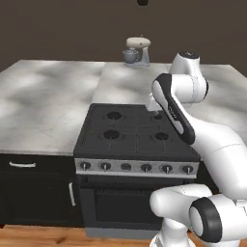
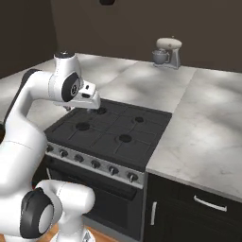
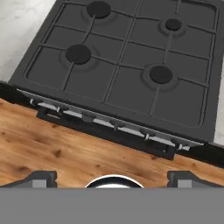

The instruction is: Navigate to the range hood.

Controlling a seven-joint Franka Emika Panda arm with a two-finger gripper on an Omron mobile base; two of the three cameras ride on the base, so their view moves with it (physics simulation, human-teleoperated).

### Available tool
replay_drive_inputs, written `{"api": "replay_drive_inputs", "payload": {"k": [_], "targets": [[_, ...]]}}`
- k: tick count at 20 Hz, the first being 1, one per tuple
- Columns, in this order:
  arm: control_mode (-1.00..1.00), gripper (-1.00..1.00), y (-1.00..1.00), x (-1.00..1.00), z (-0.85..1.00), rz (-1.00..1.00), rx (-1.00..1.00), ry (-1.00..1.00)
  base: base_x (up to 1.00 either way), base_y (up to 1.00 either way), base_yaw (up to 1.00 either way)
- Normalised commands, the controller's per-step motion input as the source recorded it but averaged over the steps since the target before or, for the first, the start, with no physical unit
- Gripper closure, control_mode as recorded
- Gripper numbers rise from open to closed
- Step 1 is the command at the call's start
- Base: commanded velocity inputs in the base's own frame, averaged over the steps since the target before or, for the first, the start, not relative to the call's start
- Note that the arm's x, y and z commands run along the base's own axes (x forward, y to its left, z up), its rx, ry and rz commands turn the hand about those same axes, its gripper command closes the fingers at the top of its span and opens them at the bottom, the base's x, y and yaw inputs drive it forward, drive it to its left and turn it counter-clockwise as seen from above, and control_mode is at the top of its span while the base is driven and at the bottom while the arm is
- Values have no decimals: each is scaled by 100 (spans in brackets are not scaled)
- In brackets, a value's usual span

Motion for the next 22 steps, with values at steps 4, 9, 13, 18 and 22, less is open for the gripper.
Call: {"api": "replay_drive_inputs", "payload": {"k": [4, 9, 13, 18, 22], "targets": [[100, -100, 0, 0, 0, 0, 0, 0, 59, 54, -16], [100, -100, 0, 0, 0, 0, 0, 0, 75, 23, -15], [100, -100, 0, 0, 0, 0, 0, 0, 78, 0, -15], [100, -100, 0, 0, 0, 0, 0, 0, 77, 2, -20], [100, -100, 0, 0, 0, 0, 0, 0, 79, 15, -24]]}}
